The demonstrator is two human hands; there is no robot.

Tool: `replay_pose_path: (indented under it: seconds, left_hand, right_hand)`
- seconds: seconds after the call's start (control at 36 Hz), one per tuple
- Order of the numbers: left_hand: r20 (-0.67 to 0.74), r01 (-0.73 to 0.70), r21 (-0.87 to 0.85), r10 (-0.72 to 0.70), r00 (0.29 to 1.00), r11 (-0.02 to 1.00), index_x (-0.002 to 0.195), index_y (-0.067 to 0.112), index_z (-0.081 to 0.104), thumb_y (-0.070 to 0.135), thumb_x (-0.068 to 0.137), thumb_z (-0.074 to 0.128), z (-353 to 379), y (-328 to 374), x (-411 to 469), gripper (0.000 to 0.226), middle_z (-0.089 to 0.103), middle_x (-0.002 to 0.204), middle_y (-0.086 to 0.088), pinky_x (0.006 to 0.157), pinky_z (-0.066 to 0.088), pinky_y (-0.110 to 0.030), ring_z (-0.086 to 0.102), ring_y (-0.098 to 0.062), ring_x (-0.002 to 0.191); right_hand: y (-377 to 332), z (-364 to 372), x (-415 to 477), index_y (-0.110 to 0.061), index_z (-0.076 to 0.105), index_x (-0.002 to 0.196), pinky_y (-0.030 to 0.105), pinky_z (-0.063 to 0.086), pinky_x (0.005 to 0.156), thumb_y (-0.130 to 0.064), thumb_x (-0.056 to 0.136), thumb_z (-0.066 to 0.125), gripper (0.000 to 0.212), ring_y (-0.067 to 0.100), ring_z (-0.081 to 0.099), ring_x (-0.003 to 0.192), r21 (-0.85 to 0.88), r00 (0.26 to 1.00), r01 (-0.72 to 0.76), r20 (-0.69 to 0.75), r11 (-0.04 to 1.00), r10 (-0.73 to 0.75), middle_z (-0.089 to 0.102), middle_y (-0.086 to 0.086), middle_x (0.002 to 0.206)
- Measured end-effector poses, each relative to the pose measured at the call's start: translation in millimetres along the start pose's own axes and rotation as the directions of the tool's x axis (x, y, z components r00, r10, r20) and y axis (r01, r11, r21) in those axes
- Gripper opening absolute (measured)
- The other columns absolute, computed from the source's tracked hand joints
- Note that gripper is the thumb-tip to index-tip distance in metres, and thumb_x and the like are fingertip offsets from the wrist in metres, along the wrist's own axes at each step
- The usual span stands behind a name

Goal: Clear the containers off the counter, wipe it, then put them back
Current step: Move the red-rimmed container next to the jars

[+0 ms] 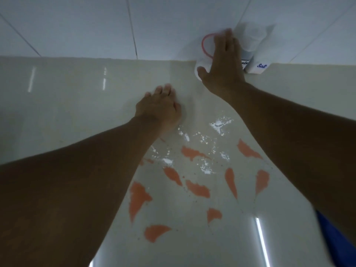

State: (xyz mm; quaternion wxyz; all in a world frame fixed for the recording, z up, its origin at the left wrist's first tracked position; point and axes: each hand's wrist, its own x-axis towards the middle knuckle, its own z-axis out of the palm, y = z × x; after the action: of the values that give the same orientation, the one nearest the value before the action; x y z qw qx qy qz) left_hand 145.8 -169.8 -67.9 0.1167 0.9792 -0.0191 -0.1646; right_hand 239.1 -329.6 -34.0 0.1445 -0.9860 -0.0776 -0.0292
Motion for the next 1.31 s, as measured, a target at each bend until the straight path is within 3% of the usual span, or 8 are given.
replay_pose_path:
  seconds: [0.11,0.22,0.31,0.5,0.78,0.92,1.06,1.31]
  left_hand:
    - [0.047,-0.010,-0.030,0.012,0.999,0.999,0.161,0.015,0.011,0.033,0.104,0.017,0.4,-4.8,6.8,0.059,0.003,0.170,0.002,0.127,0.012,-0.044,0.007,-0.020,0.157]
    - [0.059,-0.051,-0.096,0.057,0.997,0.994,0.161,0.012,0.006,0.033,0.105,0.020,-0.4,-14.6,-0.7,0.061,-0.001,0.170,-0.003,0.128,0.008,-0.044,0.003,-0.020,0.157]
    - [-0.044,-0.018,-0.133,0.012,0.999,0.991,0.161,0.014,0.005,0.032,0.105,0.023,-0.5,-25.4,-24.6,0.062,0.001,0.170,-0.003,0.128,0.005,-0.040,0.004,-0.019,0.157]
    - [-0.232,0.060,-0.172,-0.100,0.968,0.983,0.160,0.013,0.016,0.034,0.103,0.024,7.9,-68.2,-99.3,0.061,0.014,0.169,-0.004,0.129,0.007,-0.040,0.009,-0.020,0.157]
    - [-0.319,0.277,-0.259,-0.352,0.880,0.926,0.155,0.008,0.033,0.032,0.096,0.023,35.2,-149.9,-219.8,0.064,0.033,0.162,-0.012,0.126,0.019,-0.042,0.026,-0.027,0.153]
    - [-0.323,0.290,-0.337,-0.399,0.858,0.896,0.152,0.003,0.037,0.034,0.092,0.015,52.1,-184.5,-256.0,0.071,0.038,0.158,-0.016,0.123,0.026,-0.046,0.033,-0.032,0.149]
    - [-0.359,0.278,-0.437,-0.450,0.818,0.855,0.147,-0.003,0.043,0.032,0.098,0.021,69.0,-201.9,-271.5,0.065,0.046,0.152,-0.022,0.120,0.033,-0.046,0.041,-0.034,0.144]
    - [-0.355,0.227,-0.409,-0.383,0.853,0.884,0.153,0.002,0.033,0.024,0.098,0.029,94.0,-217.7,-299.4,0.059,0.034,0.160,-0.017,0.126,0.017,-0.041,0.023,-0.027,0.153]
  right_hand:
    - [-10.1,-6.2,3.3,-0.007,0.030,0.150,0.042,0.031,0.118,-0.034,0.088,0.075,0.081,0.039,0.033,0.140,0.002,0.997,-0.041,-0.060,0.999,0.041,0.035,0.021,0.150]
    - [-17.3,-10.4,-16.0,-0.011,0.041,0.137,0.043,0.046,0.106,-0.027,0.080,0.083,0.073,0.034,0.044,0.130,0.098,0.990,0.049,-0.139,0.994,-0.035,0.039,0.014,0.143]
    - [-26.9,-7.7,-41.9,-0.011,0.044,0.135,0.039,0.053,0.100,-0.024,0.074,0.085,0.074,0.031,0.049,0.128,0.215,0.968,0.132,-0.237,0.968,-0.079,0.039,0.013,0.140]
    - [-78.3,-5.7,-107.3,-0.017,0.046,0.138,0.025,0.047,0.089,-0.031,0.073,0.088,0.079,0.010,0.048,0.113,0.349,0.965,0.169,-0.248,0.922,-0.083,0.040,0.008,0.141]
    - [-205.4,10.5,-177.0,-0.016,0.046,0.141,0.035,0.059,0.095,-0.038,0.070,0.092,0.087,0.023,0.058,0.120,0.477,0.955,0.294,-0.174,0.828,-0.239,0.041,0.006,0.144]
    - [-261.8,28.5,-204.4,-0.019,0.043,0.143,0.030,0.059,0.093,-0.042,0.071,0.092,0.090,0.021,0.054,0.124,0.479,0.934,0.353,-0.135,0.804,-0.329,0.041,0.005,0.146]
    - [-295.1,46.2,-227.5,-0.022,0.043,0.142,0.046,0.059,0.088,-0.035,0.073,0.090,0.085,0.022,0.055,0.120,0.508,0.917,0.374,-0.075,0.776,-0.393,0.041,0.003,0.141]
    - [-337.9,67.3,-244.2,-0.026,0.045,0.141,0.043,0.057,0.087,-0.034,0.074,0.086,0.079,0.024,0.060,0.117,0.512,0.897,0.376,0.009,0.772,-0.443,0.041,0.000,0.137]
